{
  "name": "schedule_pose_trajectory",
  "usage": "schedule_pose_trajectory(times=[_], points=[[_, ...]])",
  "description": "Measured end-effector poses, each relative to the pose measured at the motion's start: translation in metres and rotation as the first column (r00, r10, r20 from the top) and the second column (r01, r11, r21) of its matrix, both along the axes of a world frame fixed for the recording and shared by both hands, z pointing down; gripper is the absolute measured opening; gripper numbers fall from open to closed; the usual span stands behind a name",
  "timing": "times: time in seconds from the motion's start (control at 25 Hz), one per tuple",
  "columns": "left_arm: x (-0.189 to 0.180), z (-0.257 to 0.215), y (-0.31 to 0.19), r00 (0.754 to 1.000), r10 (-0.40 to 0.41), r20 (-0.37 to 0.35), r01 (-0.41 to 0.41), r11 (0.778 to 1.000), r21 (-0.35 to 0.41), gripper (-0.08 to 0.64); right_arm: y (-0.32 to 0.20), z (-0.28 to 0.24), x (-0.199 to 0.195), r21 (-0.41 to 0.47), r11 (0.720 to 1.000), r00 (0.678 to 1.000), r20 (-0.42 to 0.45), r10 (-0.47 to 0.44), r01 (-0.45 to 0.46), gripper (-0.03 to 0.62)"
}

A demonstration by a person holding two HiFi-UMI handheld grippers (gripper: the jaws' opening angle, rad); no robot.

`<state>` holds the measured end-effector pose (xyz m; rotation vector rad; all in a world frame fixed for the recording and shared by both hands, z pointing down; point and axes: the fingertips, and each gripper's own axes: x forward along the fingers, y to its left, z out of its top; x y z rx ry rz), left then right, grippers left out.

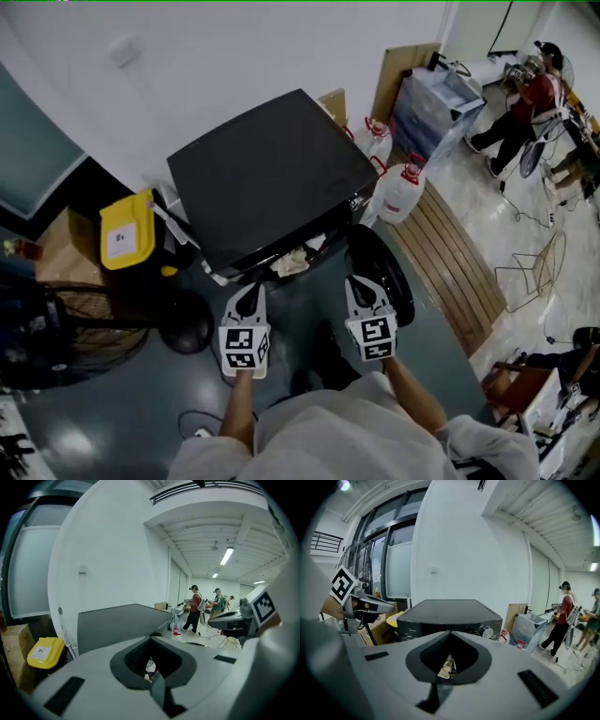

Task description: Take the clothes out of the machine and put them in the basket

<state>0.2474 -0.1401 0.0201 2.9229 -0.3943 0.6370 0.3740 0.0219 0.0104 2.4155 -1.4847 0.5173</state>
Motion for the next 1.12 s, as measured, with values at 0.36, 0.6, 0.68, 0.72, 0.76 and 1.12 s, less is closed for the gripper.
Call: schedule_pose_trajectory(times=[0.36,0.6,0.68,0.72,0.76,1.12], points=[[0.038,0.045,-0.014,0.998,-0.036,0.051,0.037,0.999,-0.023,0.018,-0.025,0.045,0.042,-0.014,0.999,0.997,0.067,-0.044,0.045,0.023],[0.051,0.083,-0.019,0.999,-0.027,0.045,0.028,0.999,-0.038,0.018,-0.041,0.082,0.051,-0.022,0.998,0.997,0.068,-0.049,0.05,0.024],[0.05,0.095,-0.013,0.999,-0.019,0.047,0.021,0.999,-0.039,0.018,-0.038,0.091,0.049,-0.02,0.999,0.997,0.068,-0.047,0.048,0.023],[0.049,0.1,-0.01,0.999,-0.013,0.046,0.015,0.999,-0.038,0.018,-0.036,0.096,0.047,-0.019,0.999,0.997,0.068,-0.045,0.046,0.023],[0.048,0.106,-0.008,0.999,-0.005,0.043,0.007,0.999,-0.036,0.018,-0.034,0.102,0.046,-0.017,0.999,0.997,0.066,-0.042,0.043,0.023],[0.021,0.185,-0.013,0.999,0.003,0.049,0.0,0.999,-0.05,0.018,-0.043,0.177,0.03,-0.029,1.0,0.998,0.059,-0.01,0.011,0.023]])
